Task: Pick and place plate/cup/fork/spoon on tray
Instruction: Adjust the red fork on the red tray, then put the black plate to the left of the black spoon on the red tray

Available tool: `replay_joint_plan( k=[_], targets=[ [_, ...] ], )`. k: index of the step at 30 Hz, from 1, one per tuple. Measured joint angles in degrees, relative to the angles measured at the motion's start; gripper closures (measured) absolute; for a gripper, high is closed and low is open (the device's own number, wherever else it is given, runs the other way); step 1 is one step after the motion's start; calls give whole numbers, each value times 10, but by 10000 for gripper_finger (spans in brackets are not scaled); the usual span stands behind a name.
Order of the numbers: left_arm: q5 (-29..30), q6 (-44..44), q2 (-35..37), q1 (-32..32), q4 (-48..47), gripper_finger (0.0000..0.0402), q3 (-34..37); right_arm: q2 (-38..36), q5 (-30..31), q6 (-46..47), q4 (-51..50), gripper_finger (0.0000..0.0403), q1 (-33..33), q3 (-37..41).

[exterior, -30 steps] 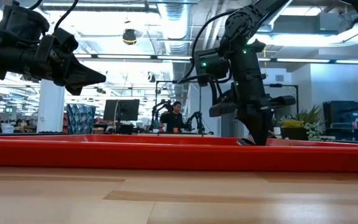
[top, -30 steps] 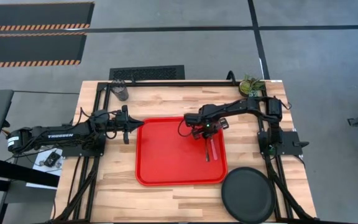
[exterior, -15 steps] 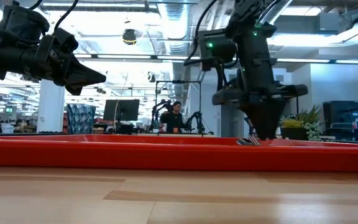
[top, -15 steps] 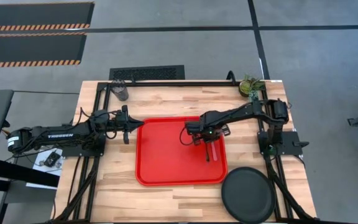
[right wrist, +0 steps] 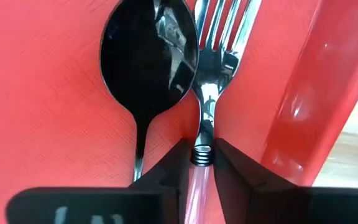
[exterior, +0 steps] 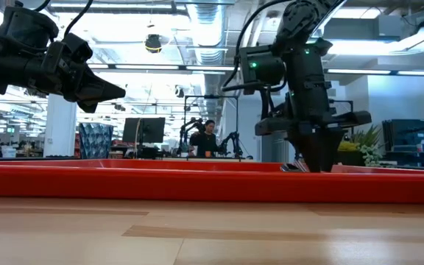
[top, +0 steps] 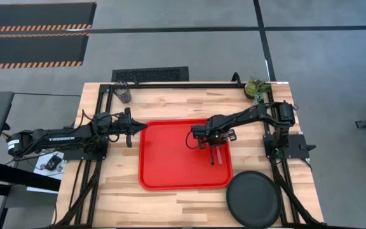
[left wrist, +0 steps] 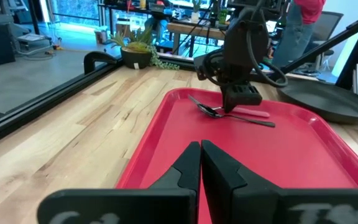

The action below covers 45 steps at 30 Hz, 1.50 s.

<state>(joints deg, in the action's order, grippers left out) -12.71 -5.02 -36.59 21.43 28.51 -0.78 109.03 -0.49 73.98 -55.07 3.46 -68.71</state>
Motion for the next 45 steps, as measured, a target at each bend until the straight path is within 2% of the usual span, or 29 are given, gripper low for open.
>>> replay_joint_plan(
  k=[7,20,27,40,45],
  targets=[
    [0,-1,0,0,0,400,0,0,-8,25,-7,345,-1,0],
    [0,-2,0,0,0,400,0,0,-28,81,-31,345,-1,0],
    [0,-2,0,0,-1,400,0,0,-27,81,-47,345,-1,0],
    [0,-2,0,0,-1,400,0,0,-24,61,-47,278,-1,0],
    [0,-2,0,0,-1,400,0,0,-10,55,-47,267,-1,0]
  ],
)
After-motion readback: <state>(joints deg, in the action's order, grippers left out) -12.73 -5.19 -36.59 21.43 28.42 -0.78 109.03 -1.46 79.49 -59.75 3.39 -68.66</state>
